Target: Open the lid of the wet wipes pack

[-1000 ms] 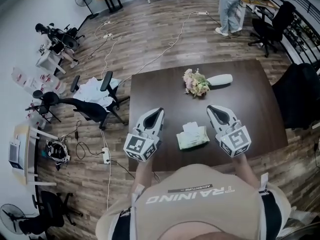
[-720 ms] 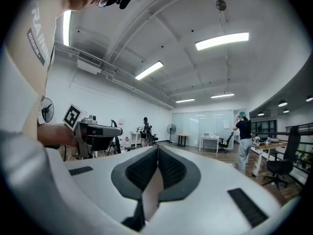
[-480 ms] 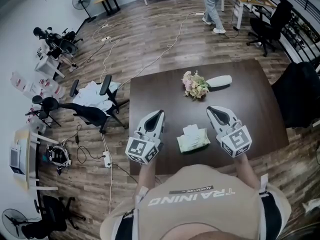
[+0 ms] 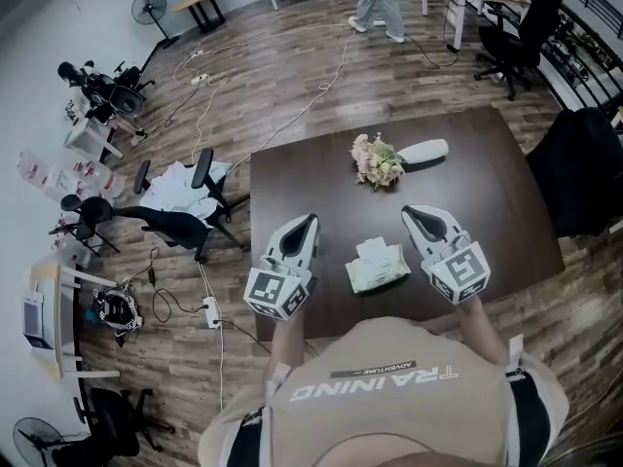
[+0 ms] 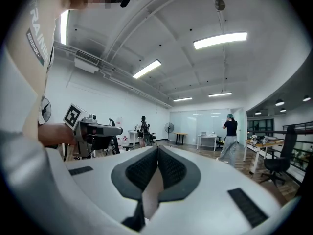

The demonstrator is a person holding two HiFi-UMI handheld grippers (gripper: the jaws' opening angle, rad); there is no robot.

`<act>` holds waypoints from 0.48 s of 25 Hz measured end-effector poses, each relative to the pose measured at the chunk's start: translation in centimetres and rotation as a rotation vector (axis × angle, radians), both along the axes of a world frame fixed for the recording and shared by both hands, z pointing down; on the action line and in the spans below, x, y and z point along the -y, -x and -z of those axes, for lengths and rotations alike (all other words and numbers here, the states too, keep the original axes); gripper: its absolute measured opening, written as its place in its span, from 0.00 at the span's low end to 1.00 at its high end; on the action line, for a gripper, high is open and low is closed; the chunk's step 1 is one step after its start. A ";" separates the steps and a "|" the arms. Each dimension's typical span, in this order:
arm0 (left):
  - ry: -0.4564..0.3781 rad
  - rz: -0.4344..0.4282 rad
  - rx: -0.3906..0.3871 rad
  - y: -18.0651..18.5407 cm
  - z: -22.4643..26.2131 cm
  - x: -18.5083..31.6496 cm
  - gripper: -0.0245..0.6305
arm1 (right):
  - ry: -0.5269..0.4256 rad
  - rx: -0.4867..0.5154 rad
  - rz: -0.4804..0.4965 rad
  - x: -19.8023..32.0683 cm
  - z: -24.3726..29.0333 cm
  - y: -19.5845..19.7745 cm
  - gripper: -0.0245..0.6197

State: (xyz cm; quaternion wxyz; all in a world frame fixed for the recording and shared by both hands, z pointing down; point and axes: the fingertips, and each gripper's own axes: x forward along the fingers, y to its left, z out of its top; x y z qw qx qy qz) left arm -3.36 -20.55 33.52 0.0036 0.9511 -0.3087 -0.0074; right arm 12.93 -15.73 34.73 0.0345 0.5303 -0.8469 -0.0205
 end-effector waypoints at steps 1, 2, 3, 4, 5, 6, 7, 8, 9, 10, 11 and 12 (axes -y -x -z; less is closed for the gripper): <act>0.001 0.002 -0.002 0.1 -0.1 0.0 0.05 | 0.000 -0.001 0.000 -0.1 0.0 0.0 0.06; 0.003 0.005 -0.005 0.2 -0.2 -0.1 0.05 | 0.001 -0.002 0.000 -0.1 0.0 0.1 0.06; 0.005 0.007 -0.005 0.3 -0.3 -0.2 0.05 | 0.002 -0.003 0.001 -0.2 -0.1 0.1 0.06; 0.007 0.007 -0.004 0.3 -0.4 -0.2 0.05 | 0.004 -0.003 0.000 -0.3 -0.2 0.1 0.06; 0.008 0.006 -0.001 0.3 -0.5 -0.3 0.05 | 0.005 -0.002 -0.002 -0.4 -0.3 0.1 0.06; 0.010 0.005 0.002 0.4 -0.6 -0.5 0.05 | 0.007 0.000 -0.004 -0.5 -0.4 0.1 0.06; 0.012 0.004 0.005 0.5 -0.7 -0.6 0.05 | 0.008 0.004 -0.007 -0.6 -0.5 0.2 0.06; 0.014 0.004 0.007 0.6 -0.8 -0.8 0.05 | 0.009 0.006 -0.008 -0.7 -0.5 0.3 0.06; 0.015 0.004 0.008 0.7 -0.8 -0.9 0.05 | 0.009 0.008 -0.009 -0.8 -0.5 0.4 0.06; 0.017 0.004 0.009 0.8 -0.9 -1.1 0.05 | 0.010 0.009 -0.010 -0.9 -0.6 0.5 0.06; 0.020 0.004 0.009 0.8 -0.9 -1.2 0.05 | 0.011 0.009 -0.009 -1.0 -0.6 0.5 0.06; 0.022 0.003 0.010 0.8 -1.0 -1.4 0.05 | 0.011 0.010 -0.008 -1.1 -0.6 0.6 0.06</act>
